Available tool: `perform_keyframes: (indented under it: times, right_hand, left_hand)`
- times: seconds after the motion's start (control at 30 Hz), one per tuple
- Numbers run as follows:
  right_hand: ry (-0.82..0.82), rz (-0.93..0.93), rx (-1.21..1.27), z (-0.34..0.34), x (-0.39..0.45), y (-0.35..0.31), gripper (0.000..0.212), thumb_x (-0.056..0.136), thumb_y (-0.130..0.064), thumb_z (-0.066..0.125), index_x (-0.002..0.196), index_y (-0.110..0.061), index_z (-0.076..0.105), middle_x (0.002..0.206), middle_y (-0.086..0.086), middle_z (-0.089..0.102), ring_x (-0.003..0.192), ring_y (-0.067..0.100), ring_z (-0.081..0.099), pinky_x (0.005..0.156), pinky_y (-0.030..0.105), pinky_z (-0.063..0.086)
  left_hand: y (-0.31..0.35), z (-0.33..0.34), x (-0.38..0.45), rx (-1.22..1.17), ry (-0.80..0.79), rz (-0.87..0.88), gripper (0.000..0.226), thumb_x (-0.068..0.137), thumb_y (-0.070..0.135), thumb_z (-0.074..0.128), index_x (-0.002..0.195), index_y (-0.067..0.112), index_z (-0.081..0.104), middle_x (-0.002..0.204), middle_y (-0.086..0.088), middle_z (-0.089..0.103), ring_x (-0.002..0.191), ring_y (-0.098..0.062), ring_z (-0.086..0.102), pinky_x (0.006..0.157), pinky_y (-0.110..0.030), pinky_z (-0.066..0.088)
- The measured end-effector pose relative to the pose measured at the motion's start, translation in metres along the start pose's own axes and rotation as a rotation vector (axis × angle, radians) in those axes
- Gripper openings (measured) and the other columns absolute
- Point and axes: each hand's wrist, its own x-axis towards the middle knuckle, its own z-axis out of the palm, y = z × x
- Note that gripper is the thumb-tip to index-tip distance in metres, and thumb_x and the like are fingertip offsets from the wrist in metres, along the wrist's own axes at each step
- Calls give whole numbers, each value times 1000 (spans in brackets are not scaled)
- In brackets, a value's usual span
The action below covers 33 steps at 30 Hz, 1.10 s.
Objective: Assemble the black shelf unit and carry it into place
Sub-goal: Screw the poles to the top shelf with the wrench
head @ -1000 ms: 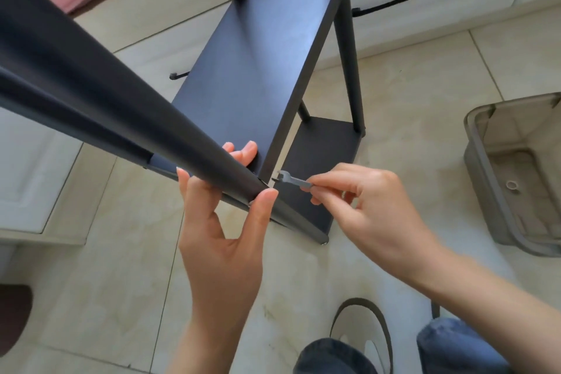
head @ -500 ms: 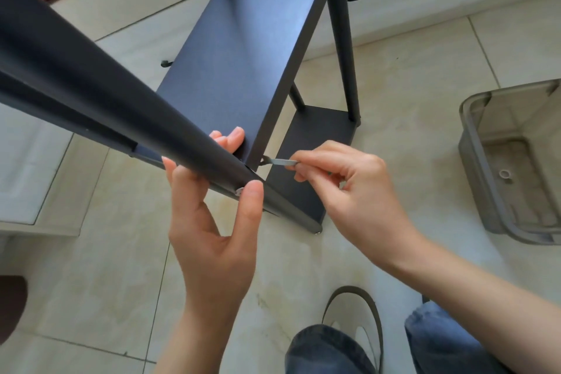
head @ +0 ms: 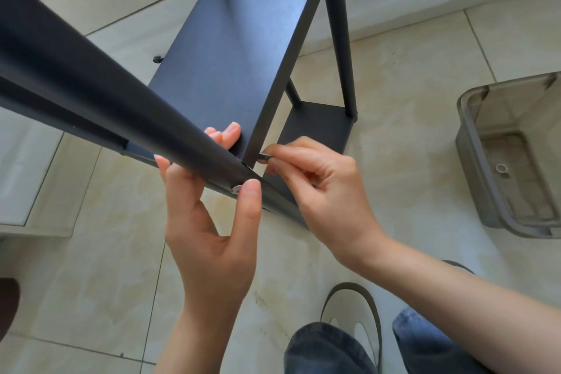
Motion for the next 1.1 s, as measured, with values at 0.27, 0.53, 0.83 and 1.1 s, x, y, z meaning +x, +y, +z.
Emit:
perform_keyframes:
  times: [0.27,0.53,0.83,1.1]
  right_hand:
    - [-9,-159,-193,-14,4,3,14,94,-2,61,97,-1,75,82,6,66,76,14,60,71,15,41]
    - [-12,-195,-244,-7,6,0,14,94,-4,62,95,-3,75,82,6,67,73,13,59,70,13,39]
    - [-89,-281,-427,-1,8,3,15,94,-7,62,94,-10,77,77,0,68,66,20,48,63,27,41]
    - [6,56,-58,-14,0,16,11,89,-3,68,92,-6,79,83,2,75,83,16,68,80,35,53]
  left_hand:
    - [-1,0,-1,-9,-11,3,44,94,10,59,130,33,47,133,20,60,132,-27,54,108,-78,24]
    - [-3,-2,-2,9,-18,11,43,96,13,58,131,34,46,135,21,59,133,-27,54,111,-76,23]
    - [-3,-1,-1,5,-14,19,42,97,15,57,132,34,47,135,21,58,132,-25,54,111,-75,22]
    - [-3,-1,-1,-15,-14,7,42,95,13,58,131,33,48,134,19,60,132,-29,54,110,-76,23]
